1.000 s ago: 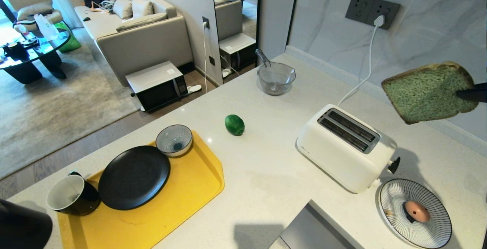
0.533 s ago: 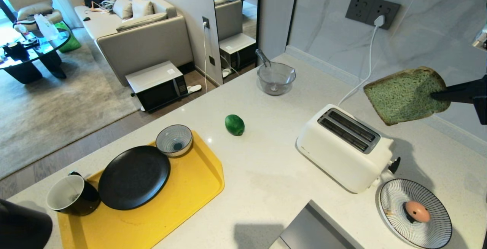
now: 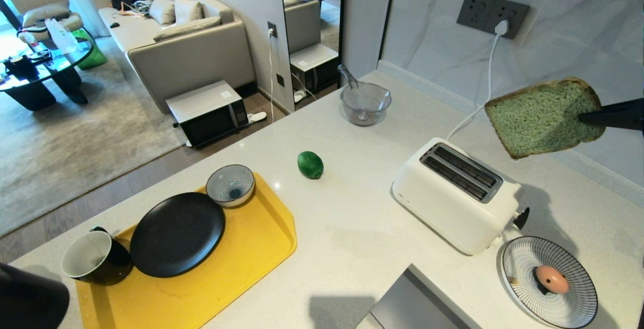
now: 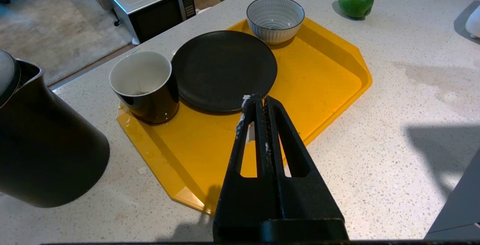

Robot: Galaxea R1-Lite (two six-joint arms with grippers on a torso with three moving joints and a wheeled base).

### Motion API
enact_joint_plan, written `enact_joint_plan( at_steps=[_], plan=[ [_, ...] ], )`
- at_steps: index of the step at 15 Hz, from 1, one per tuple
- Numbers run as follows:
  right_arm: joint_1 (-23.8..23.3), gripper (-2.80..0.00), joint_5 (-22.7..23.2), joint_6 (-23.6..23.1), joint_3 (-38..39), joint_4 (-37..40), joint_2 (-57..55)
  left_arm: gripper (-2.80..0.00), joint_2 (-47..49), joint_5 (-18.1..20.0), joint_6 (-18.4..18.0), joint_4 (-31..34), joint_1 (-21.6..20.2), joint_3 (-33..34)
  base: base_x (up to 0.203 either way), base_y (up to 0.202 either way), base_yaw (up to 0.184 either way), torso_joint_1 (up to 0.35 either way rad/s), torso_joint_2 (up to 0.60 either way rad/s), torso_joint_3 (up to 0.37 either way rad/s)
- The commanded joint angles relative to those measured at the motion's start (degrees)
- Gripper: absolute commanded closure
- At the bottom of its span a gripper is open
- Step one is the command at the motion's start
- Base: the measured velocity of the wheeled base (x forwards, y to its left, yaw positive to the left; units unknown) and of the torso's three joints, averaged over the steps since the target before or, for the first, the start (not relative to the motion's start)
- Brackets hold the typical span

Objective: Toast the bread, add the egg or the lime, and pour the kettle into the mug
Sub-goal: Put the bread slices in the toaster

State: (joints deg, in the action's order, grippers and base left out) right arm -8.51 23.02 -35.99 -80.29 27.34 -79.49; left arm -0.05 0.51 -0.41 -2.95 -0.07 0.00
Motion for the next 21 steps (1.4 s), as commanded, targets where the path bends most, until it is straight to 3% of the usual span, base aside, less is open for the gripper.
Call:
enact_joint_plan(
  at_steps=[1, 14, 21],
  plan=[
    [-0.02, 0.0, 0.1, -0.22, -0.31, 0.17, 1.01, 0.0, -0.13, 0.02, -0.02, 0.13, -0.01, 0.97, 0.0, 0.0, 0.0, 0.0, 0.0, 0.0],
    [-0.02, 0.0, 0.1, 0.83, 1.02, 0.34, 2.84, 0.0, -0.13, 0.02, -1.08, 0.14, -0.01, 0.97, 0.0, 0.0, 0.0, 0.0, 0.0, -0.002],
    [-0.02, 0.0, 0.01, 0.81, 2.24, 0.43, 4.02, 0.0, -0.13, -0.25, -0.9, 0.05, -0.01, 0.97, 0.0, 0.0, 0.0, 0.002, 0.0, -0.146]
  ],
)
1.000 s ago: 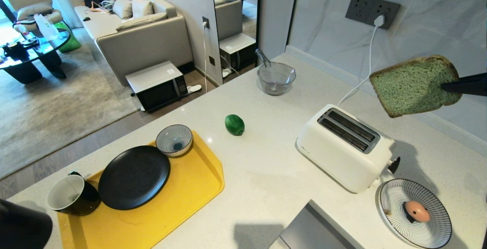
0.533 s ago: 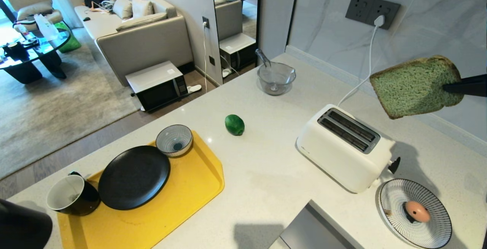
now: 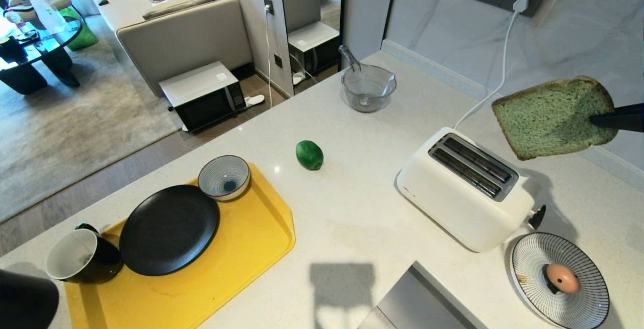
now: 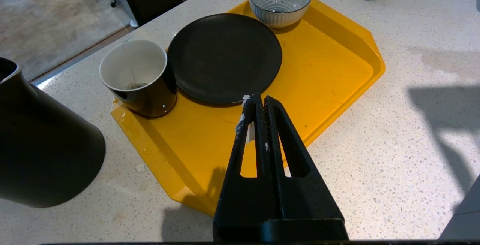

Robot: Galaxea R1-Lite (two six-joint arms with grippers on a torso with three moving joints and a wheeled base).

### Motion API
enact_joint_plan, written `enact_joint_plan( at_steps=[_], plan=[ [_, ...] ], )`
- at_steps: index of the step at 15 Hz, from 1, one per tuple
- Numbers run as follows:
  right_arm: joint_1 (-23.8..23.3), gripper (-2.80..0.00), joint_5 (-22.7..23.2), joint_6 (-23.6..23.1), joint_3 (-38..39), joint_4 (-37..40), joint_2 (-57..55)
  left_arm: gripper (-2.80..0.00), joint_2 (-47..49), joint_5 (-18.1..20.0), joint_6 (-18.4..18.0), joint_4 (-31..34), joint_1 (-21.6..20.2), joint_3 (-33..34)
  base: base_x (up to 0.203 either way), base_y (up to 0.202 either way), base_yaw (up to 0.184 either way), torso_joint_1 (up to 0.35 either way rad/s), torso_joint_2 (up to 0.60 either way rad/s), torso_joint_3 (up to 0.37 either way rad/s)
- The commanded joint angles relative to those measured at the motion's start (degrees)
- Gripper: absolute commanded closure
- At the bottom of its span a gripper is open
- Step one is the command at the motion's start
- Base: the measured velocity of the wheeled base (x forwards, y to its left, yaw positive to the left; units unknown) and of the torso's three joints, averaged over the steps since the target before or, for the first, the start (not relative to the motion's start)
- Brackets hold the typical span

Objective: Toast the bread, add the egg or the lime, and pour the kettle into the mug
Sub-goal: Put the bread slices in the toaster

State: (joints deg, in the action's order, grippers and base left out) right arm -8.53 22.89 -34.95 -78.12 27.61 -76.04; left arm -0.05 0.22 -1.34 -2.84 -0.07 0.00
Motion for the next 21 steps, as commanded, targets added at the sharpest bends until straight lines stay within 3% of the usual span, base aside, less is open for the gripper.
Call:
enact_joint_plan(
  at_steps=[1, 5, 7, 21],
  plan=[
    [0.01, 0.0, 0.14, -0.39, 0.15, 0.18, 0.91, 0.0, -0.13, 0.04, 0.2, -0.06, -0.01, 0.97, 0.0, 0.0, 0.0, 0.002, 0.01, -0.056],
    [0.01, 0.0, 0.06, -8.31, 3.5, 0.16, 2.11, 0.0, -0.13, -0.04, 0.46, -0.15, -0.01, 0.97, 0.0, 0.0, 0.0, 0.001, 0.0, -0.007],
    [0.01, 0.0, 0.05, -9.92, 3.46, 0.16, 0.63, 0.0, -0.13, -0.04, 0.55, -0.15, -0.01, 0.97, 0.0, 0.0, 0.0, 0.0, 0.0, 0.0],
    [1.59, 0.0, 0.05, -10.66, 0.95, -0.37, -9.13, 0.0, -0.13, 0.31, 0.02, 0.29, -0.01, 0.88, 0.0, 0.0, 0.0, 0.0, 0.0, 0.0]
  ],
)
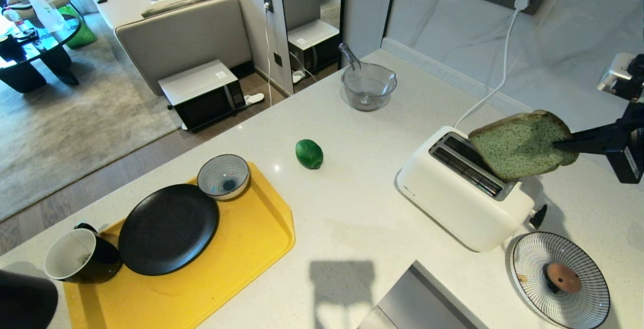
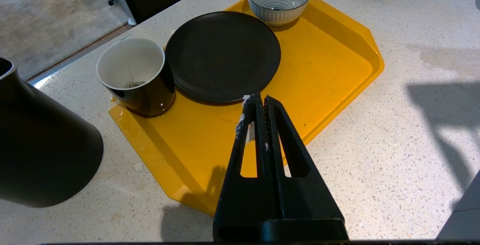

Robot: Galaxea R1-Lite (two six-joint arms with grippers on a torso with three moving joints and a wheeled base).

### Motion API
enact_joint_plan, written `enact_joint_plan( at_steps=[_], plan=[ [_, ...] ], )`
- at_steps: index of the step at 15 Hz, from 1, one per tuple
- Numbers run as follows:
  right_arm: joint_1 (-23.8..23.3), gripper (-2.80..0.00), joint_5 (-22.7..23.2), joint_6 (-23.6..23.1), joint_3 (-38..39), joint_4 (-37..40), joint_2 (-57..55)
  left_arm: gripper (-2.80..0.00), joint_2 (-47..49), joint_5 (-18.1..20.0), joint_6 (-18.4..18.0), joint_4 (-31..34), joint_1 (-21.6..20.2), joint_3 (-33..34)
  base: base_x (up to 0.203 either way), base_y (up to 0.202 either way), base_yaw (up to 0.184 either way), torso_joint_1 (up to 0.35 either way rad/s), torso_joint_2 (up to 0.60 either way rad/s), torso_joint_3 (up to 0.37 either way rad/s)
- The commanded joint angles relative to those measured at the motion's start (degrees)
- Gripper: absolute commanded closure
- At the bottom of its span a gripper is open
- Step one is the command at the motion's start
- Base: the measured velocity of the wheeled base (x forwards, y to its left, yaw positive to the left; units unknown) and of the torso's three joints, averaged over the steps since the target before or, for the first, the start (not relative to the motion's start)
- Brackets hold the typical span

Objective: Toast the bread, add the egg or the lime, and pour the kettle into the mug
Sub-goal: Put the bread slices in the toaster

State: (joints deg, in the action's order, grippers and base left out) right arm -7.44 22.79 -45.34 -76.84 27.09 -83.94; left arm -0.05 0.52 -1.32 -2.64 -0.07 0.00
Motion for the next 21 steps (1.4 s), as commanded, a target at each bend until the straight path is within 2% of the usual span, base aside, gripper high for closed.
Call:
enact_joint_plan(
  at_steps=[1, 7, 12, 14, 21],
  plan=[
    [0.95, 0.0, 0.07, -0.28, -0.41, 0.16, -1.68, 0.0, -0.13, 0.0, 0.0, 0.01, -0.01, 0.88, 0.0, 0.0, 0.0, 0.0, 0.0, 0.0],
    [1.46, 0.0, -0.9, -0.46, -1.13, -1.86, -4.56, 0.0, -0.13, 0.09, -0.09, 0.1, -0.01, 0.88, 0.0, 0.0, 0.0, 0.0, 0.0, 0.0],
    [1.46, 0.0, -2.31, -4.26, -1.15, -1.51, -5.03, 0.0, -0.13, 0.09, -0.09, 0.1, -0.01, 0.79, 0.0, 0.0, 0.0, 0.0, 0.0, 0.0],
    [1.46, 0.0, -2.78, -7.32, -0.86, -1.42, -5.09, 0.0, -0.13, 0.09, -0.09, 0.1, -0.01, 0.82, 0.0, 0.0, 0.0, 0.0, 0.0, 0.0],
    [1.64, 0.0, -4.16, -7.57, -1.23, -1.55, -7.15, 0.0, -0.13, 0.09, -0.09, 0.1, -0.01, 0.88, 0.0, 0.0, 0.0, 0.0, 0.0, 0.0]
  ],
)
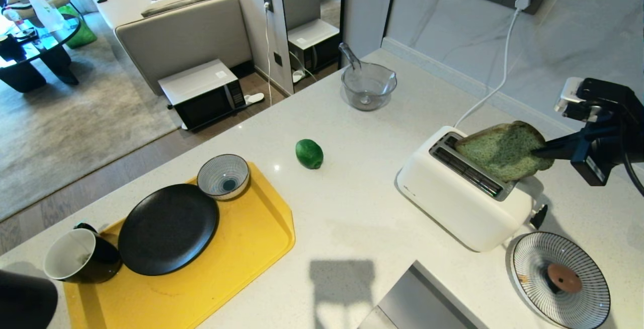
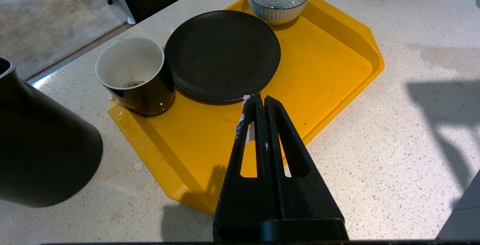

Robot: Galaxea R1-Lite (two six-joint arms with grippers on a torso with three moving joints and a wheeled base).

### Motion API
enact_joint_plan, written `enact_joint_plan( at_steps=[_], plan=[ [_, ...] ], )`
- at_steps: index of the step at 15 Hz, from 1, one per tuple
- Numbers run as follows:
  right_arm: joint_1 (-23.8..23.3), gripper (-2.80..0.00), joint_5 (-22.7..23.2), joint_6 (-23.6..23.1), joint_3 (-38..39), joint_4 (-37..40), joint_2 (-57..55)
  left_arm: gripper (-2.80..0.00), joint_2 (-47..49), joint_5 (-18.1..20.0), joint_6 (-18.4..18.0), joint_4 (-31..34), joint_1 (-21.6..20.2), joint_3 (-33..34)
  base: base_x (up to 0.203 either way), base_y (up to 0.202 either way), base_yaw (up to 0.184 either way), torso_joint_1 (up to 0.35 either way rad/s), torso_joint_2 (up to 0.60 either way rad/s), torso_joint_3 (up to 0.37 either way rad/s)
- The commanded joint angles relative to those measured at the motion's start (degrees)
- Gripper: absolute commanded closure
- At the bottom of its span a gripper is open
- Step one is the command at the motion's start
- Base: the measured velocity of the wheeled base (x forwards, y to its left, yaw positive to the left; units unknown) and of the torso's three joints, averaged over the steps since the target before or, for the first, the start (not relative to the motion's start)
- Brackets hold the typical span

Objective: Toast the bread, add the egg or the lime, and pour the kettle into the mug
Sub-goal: Put the bread slices in the toaster

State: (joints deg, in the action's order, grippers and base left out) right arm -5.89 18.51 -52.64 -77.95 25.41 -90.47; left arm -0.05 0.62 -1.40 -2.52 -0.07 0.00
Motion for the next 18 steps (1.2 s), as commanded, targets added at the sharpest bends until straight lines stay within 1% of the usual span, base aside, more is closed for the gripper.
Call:
enact_joint_plan(
  at_steps=[1, 4, 7, 13, 14, 18],
  plan=[
    [0.26, 0.0, 0.12, -0.43, -0.27, 0.0, -1.03, 0.0, -0.13, -0.01, 0.0, -0.03, -0.01, 0.83, 0.0, 0.0, 0.0, 0.0, 0.0, 0.0],
    [0.79, 0.0, 0.15, -1.68, -0.56, 0.08, -0.96, 0.0, -0.13, -0.01, 0.0, -0.03, -0.01, 0.86, 0.0, 0.0, 0.0, 0.0, 0.0, 0.0],
    [1.05, 0.0, 0.65, -1.59, -0.63, 0.26, -0.76, 0.0, -0.13, -0.01, 0.0, -0.03, -0.01, 0.88, 0.0, 0.0, 0.0, 0.0, 0.0, 0.0],
    [0.97, 0.0, 0.03, -1.77, -1.15, 0.31, -1.03, 0.0, -0.13, -0.01, 0.0, -0.08, -0.01, 0.88, 0.0, 0.0, 0.0, 0.0, 0.0, 0.0],
    [1.05, -2.8, 0.03, -1.85, -1.14, 0.35, -1.03, 0.0, -0.13, -0.01, 0.0, -0.03, -0.01, 0.88, 0.0, 0.0, 0.0, 0.0, 0.0, 0.0],
    [1.0, -2.8, 0.12, -1.72, -0.22, 0.43, -0.71, 0.0, -0.13, -0.01, 0.0, -0.03, -0.01, 0.81, 0.0, 0.0, 0.0, 0.0, 0.0, 0.0]
  ],
)
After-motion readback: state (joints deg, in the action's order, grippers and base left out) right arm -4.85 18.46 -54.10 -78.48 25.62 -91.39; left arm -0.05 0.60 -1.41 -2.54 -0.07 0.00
